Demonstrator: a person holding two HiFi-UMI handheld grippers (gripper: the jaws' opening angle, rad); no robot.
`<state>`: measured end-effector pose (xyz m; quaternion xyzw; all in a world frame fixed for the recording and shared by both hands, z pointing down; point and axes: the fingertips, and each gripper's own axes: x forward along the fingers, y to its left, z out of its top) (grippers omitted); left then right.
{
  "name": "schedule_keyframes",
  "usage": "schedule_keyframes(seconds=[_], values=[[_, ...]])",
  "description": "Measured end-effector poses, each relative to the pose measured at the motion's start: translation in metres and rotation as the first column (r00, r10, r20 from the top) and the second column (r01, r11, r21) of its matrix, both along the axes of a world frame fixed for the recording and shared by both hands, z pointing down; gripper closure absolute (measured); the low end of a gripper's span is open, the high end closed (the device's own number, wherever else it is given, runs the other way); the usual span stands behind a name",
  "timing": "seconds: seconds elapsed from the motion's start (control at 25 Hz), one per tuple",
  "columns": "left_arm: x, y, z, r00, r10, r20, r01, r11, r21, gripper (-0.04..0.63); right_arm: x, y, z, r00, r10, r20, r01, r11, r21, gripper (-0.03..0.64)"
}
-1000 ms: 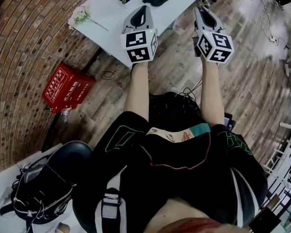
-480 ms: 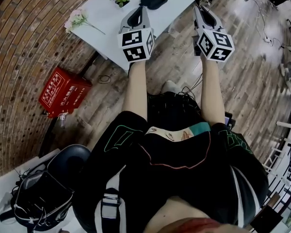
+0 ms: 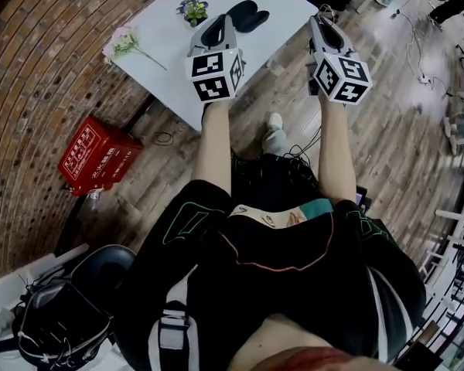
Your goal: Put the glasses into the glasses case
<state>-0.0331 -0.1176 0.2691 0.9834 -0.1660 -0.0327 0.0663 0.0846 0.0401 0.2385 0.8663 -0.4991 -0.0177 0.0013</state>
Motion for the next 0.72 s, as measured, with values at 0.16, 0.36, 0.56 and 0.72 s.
schedule_keyframes(seconds=[0.16,0.36,0.56,0.72], values=[[0.023,-0.012,0.005,1.0,-0.017,0.019,0.017,1.0,0.009,0.597,0.03,-0.016,0.007,1.0,-0.019,0.022,0.018,1.0,0.008,0.563],[0.059,-0.025,0.027,0.998,-0.037,0.055,0.038,0.999,-0.019,0.597,0.073,-0.036,0.026,0.997,-0.049,0.064,0.049,0.999,0.001,0.563],[0.109,-0.029,0.054,0.992,-0.052,0.119,0.057,0.998,-0.038,0.597,0.128,-0.047,0.044,0.993,-0.066,0.102,0.065,0.998,0.011,0.565],[0.139,-0.038,0.073,0.98,-0.099,0.173,0.111,0.992,-0.064,0.597,0.173,-0.054,0.06,0.984,-0.094,0.152,0.094,0.996,0.012,0.565]])
